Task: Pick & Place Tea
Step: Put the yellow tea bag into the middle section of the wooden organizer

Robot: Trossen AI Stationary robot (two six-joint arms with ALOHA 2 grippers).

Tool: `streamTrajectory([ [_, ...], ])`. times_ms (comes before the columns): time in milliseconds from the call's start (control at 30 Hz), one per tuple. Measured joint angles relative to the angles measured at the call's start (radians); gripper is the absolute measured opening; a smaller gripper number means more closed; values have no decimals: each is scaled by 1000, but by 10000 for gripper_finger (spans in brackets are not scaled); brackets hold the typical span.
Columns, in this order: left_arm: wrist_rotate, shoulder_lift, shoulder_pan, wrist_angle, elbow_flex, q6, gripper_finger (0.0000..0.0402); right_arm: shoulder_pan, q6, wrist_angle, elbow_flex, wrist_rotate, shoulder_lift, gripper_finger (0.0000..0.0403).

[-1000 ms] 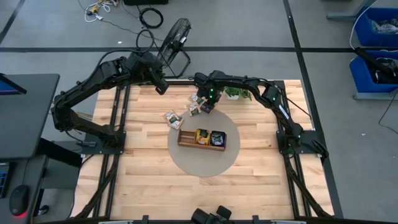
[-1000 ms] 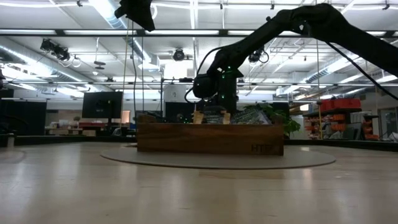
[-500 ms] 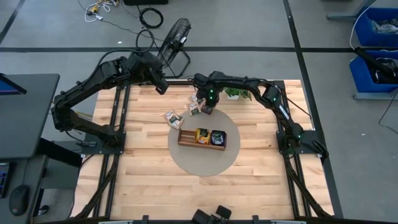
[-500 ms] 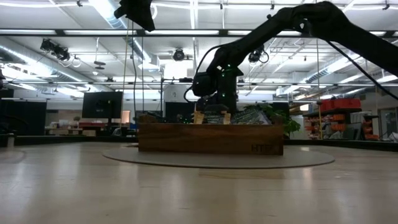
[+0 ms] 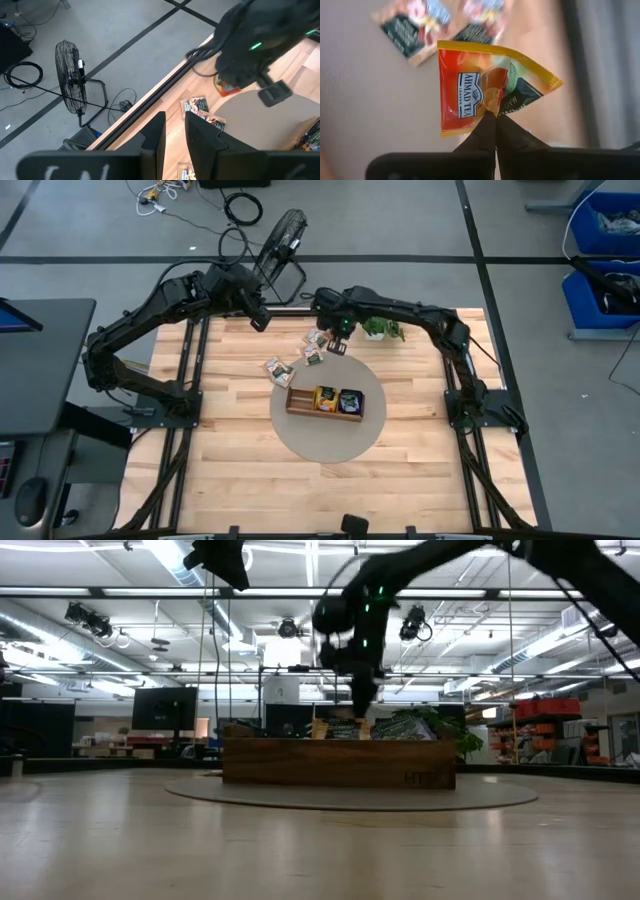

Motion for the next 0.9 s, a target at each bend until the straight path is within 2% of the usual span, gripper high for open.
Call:
streamTrajectory([
  [267,19,0,0,36,0,-101,78,154,-155,225,2,286,-202,0],
  [433,103,0,0,109,0,-165,78,226,-236,349,4,409,-271,0],
  [633,208,6,-4,200,2,-213,96,276,-244,378,4,383,-300,0],
  [900,339,7,-4,223,1,-290,195,330,-242,394,4,350,-302,0],
])
